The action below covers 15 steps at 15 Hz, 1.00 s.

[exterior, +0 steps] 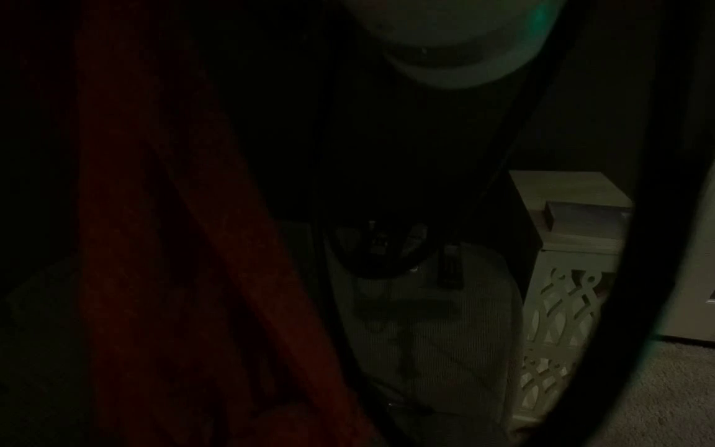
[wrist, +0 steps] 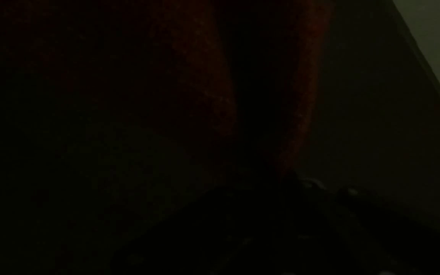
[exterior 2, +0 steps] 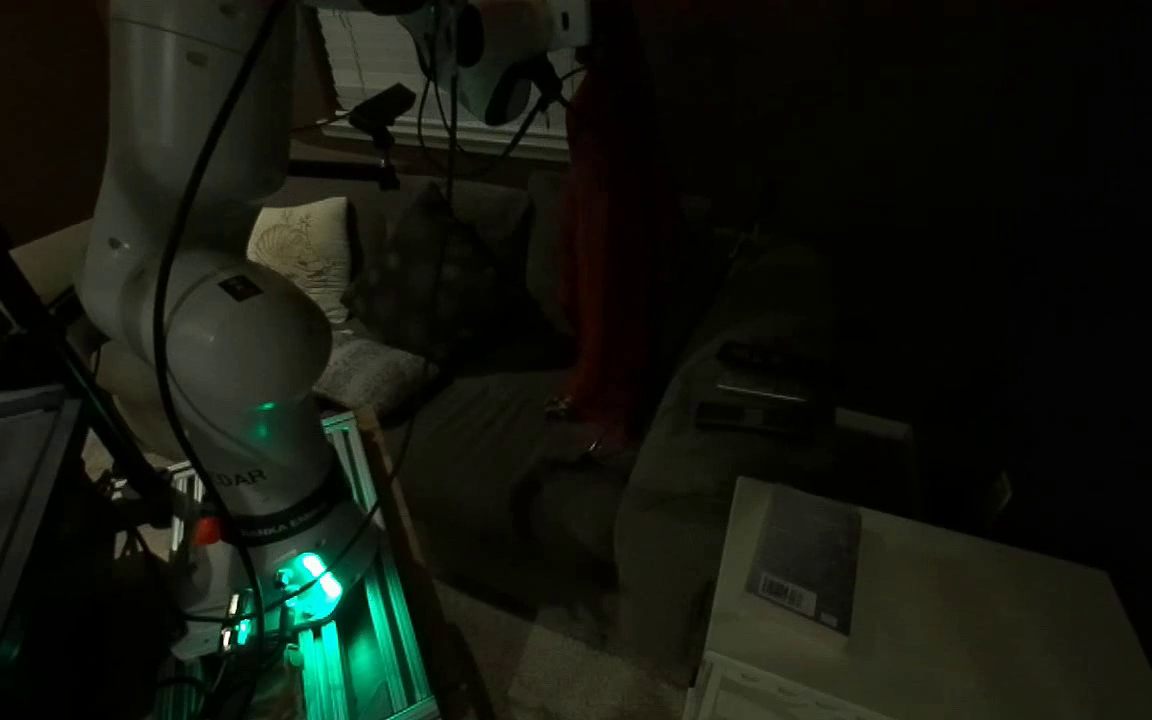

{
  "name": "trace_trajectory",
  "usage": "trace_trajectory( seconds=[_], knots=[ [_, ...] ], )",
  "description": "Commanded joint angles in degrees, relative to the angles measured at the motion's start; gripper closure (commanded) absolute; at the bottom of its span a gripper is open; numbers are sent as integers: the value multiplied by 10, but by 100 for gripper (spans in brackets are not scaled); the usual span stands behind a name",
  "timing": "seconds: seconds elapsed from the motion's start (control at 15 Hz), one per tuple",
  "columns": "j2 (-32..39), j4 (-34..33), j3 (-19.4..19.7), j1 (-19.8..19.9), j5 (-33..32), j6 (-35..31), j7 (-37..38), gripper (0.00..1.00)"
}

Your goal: Move the orange cloth backwards.

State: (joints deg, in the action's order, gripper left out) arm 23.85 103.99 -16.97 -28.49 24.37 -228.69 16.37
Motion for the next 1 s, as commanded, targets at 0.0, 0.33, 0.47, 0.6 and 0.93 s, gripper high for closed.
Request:
trace_trajectory(
  seconds=[0.0,0.33,0.47,0.6,0.93],
  knots=[
    [-35,4,-19,15,-27,-30,-3,99],
    [26,-25,-22,43,-40,91,26,99],
    [62,-33,-27,56,-56,162,44,99],
    [106,-44,-29,69,-72,227,58,99],
    [179,-89,-31,62,-87,401,26,99]
  ],
)
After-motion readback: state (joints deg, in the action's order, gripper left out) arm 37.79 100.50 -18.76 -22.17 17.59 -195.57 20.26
